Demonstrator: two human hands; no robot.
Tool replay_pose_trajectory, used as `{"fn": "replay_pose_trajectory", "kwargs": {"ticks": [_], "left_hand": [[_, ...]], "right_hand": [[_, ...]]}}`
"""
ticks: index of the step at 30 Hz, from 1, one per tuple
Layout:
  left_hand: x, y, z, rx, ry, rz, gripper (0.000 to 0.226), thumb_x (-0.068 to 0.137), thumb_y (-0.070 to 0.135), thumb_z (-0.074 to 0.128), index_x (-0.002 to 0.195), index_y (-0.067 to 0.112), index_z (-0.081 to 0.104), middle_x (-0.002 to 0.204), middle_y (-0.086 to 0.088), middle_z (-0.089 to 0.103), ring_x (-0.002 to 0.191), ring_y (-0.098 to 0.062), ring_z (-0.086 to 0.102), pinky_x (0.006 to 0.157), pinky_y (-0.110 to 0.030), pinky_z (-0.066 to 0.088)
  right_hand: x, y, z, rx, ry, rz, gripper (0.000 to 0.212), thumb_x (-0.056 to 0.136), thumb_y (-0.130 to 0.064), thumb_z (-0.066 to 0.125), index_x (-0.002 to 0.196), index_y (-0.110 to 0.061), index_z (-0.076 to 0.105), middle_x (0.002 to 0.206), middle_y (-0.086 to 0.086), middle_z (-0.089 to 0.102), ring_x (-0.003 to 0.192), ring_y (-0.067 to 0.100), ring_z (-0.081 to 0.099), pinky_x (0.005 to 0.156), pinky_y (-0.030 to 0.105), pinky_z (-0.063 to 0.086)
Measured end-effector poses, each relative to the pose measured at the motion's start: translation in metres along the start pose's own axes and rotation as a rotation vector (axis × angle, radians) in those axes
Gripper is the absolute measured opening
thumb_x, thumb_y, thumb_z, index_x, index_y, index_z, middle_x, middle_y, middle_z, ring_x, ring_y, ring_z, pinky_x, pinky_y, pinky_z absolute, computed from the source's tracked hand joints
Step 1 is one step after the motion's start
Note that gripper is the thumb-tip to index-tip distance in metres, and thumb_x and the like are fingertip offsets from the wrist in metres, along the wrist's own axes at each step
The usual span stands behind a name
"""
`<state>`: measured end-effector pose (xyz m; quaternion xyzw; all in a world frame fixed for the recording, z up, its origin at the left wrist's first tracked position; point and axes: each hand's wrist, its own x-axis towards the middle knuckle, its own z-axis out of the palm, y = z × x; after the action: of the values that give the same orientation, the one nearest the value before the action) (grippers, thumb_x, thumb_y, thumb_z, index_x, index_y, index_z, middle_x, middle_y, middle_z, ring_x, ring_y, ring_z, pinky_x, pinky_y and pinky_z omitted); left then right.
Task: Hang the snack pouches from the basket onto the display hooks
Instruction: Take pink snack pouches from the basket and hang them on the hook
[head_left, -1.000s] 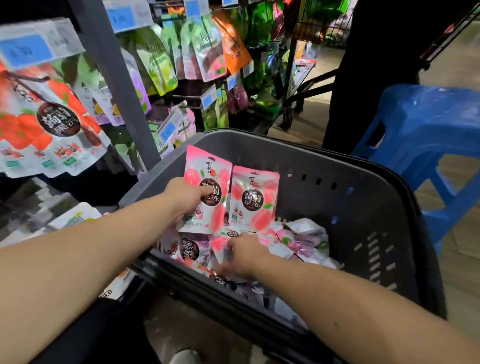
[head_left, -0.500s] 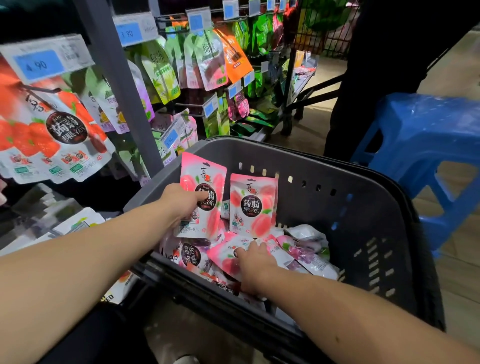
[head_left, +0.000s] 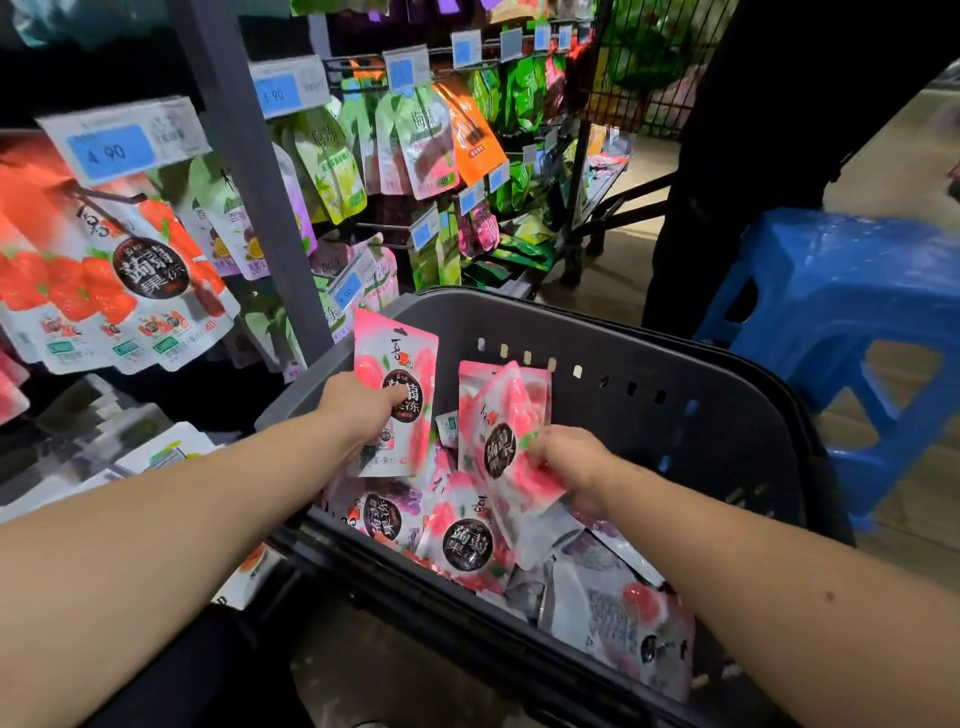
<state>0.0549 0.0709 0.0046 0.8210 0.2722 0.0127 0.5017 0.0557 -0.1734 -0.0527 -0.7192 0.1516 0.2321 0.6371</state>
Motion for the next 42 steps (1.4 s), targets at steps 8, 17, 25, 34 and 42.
{"fn": "replay_pose_trajectory", "kwargs": {"ticks": [8,17,25,34,42], "left_hand": [[-0.010,-0.001,0.012,-0.058,-0.212,-0.093,0.039,0.090,0.033,0.076,0.102,-0.001,0.060,0.082,-0.006,0.061,0.060,-0.017,0.052,0.056,-0.027,0.042],[-0.012,0.004,0.021,-0.180,-0.400,-0.119,0.073,0.081,0.065,0.069,0.118,0.002,0.063,0.114,-0.003,0.071,0.101,-0.019,0.066,0.089,-0.033,0.048],[-0.003,-0.001,0.025,-0.052,-0.311,-0.037,0.025,0.083,0.023,0.084,0.079,0.007,0.065,0.055,-0.001,0.070,0.038,-0.007,0.061,0.039,-0.019,0.043],[0.020,-0.019,0.008,0.102,-0.175,-0.037,0.041,0.077,0.036,0.088,0.078,0.003,0.064,0.066,-0.011,0.065,0.059,-0.025,0.059,0.055,-0.029,0.045],[0.016,-0.015,0.005,0.104,-0.183,-0.030,0.034,0.076,0.028,0.089,0.072,0.005,0.064,0.045,-0.002,0.063,0.046,-0.018,0.061,0.049,-0.025,0.044]], "right_hand": [[-0.004,-0.022,-0.003,0.381,-0.213,0.019,0.047,0.090,-0.016,0.070,0.132,0.002,0.060,0.131,0.026,0.065,0.125,0.042,0.060,0.100,0.055,0.053],[-0.001,-0.026,0.029,0.474,-0.168,0.056,0.025,0.101,-0.019,0.062,0.119,-0.001,0.063,0.111,0.022,0.074,0.107,0.038,0.071,0.086,0.054,0.058],[0.022,0.000,0.034,0.045,-0.093,-0.084,0.021,0.094,-0.020,0.073,0.074,-0.015,0.070,0.056,-0.008,0.063,0.056,0.011,0.057,0.059,0.025,0.046],[0.045,0.061,0.029,-1.261,0.110,-0.148,0.032,0.096,-0.030,0.059,0.124,-0.015,0.057,0.124,0.010,0.061,0.117,0.030,0.056,0.093,0.039,0.045],[0.049,0.063,0.041,-0.834,0.062,0.025,0.036,0.080,-0.017,0.085,0.108,-0.010,0.062,0.100,0.007,0.066,0.086,0.023,0.065,0.081,0.028,0.058]]}}
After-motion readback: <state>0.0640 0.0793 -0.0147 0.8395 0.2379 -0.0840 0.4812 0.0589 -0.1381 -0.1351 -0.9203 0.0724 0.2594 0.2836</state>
